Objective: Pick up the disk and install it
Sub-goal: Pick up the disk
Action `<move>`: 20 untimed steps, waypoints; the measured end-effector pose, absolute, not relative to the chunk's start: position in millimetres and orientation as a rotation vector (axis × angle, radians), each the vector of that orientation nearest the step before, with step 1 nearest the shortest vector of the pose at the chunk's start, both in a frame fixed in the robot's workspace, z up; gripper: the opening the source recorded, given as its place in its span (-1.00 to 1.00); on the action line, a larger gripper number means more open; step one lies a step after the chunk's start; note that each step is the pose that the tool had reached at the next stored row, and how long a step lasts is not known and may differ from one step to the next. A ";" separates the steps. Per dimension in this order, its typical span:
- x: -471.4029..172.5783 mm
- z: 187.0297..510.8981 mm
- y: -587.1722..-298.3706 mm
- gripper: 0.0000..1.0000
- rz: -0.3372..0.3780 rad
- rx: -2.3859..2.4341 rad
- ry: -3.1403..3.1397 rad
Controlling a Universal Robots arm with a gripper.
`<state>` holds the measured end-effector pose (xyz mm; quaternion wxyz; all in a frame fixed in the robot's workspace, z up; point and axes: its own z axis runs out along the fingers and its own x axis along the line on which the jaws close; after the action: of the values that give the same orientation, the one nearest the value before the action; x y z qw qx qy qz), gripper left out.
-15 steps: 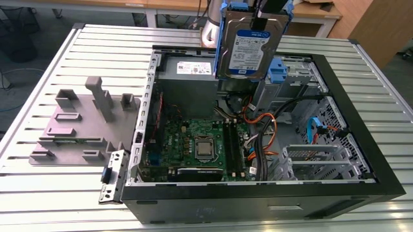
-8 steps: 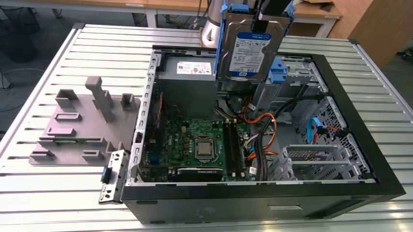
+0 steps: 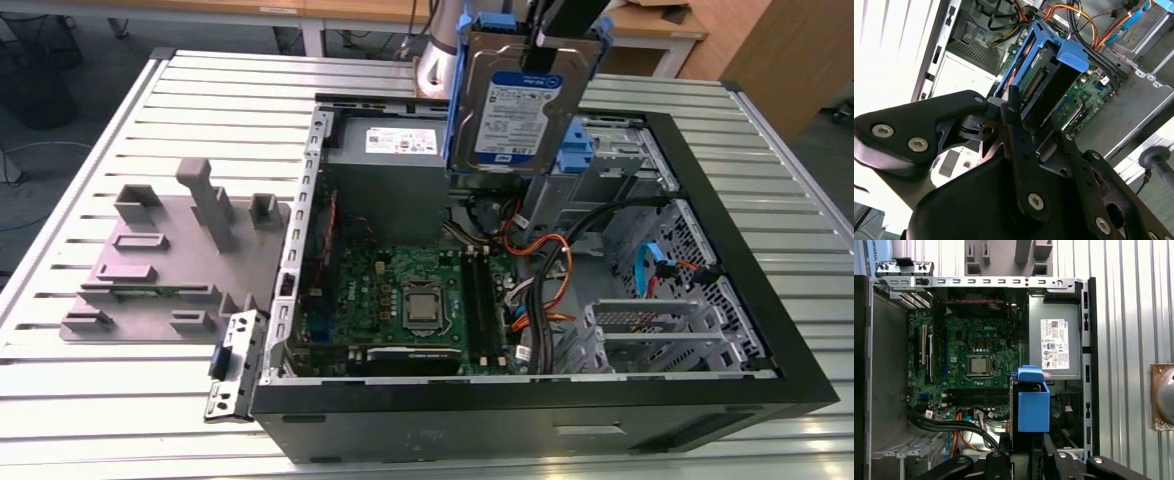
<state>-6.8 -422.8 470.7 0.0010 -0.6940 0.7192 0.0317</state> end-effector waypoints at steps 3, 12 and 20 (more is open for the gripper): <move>-6.8 470.7 -425.7 -0.30 0.100 -2.179 2.258; -6.8 470.8 -434.0 -0.30 0.100 -2.179 2.258; -6.8 470.7 -439.8 -0.30 0.100 -2.179 2.258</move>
<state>-6.8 -439.8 470.7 0.0010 -0.6940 0.7193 0.0317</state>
